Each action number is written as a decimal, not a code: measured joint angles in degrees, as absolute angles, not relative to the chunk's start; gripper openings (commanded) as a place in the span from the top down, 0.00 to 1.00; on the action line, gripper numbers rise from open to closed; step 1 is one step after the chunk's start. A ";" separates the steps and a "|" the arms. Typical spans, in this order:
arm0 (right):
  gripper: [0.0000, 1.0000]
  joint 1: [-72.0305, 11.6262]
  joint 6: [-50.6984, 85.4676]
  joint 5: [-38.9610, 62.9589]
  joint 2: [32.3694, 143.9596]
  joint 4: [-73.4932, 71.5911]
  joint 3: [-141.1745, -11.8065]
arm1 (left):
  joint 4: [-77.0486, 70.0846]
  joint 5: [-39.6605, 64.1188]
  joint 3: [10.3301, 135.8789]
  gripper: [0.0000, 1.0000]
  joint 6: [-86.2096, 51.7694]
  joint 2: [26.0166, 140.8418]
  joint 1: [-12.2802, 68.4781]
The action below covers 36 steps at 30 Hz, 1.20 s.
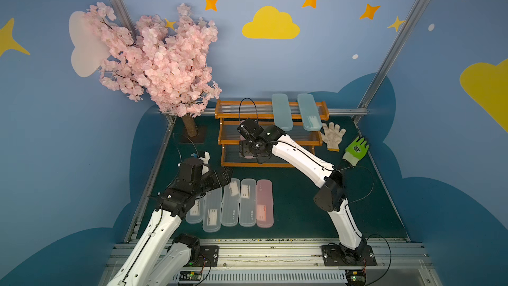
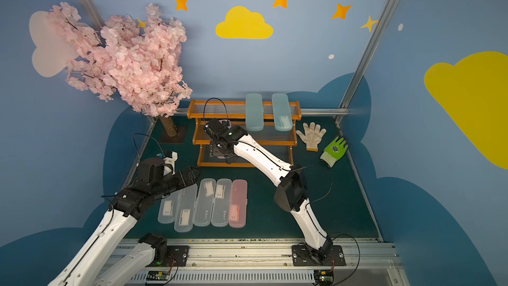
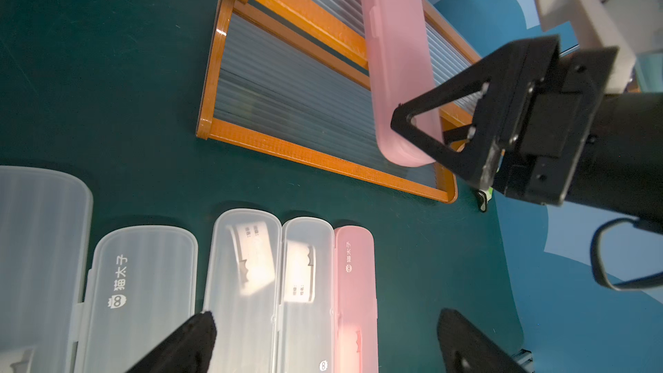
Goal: Place the pencil cases on the shelf according to color
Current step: Place the pencil case on the shelf.
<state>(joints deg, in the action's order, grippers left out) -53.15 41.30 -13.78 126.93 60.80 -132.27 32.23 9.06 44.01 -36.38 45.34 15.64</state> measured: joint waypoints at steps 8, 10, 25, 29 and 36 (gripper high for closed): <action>0.12 -53.36 40.32 -14.22 126.69 60.18 -132.88 | 33.52 9.28 44.01 0.00 -36.67 44.49 15.64; 0.12 -53.95 39.81 -14.61 126.13 60.23 -132.88 | 33.74 9.28 44.01 0.00 -36.88 44.38 15.64; 0.63 -59.88 37.78 -19.77 110.34 59.92 -118.58 | 36.49 7.97 44.16 0.00 -37.50 42.61 15.64; 0.75 -60.01 37.91 -17.34 108.33 53.95 -108.07 | 36.77 7.81 44.16 0.00 -37.76 42.19 15.64; 0.76 -59.46 38.50 -15.59 114.39 48.66 -107.57 | 36.91 7.84 44.14 0.00 -37.95 41.91 15.64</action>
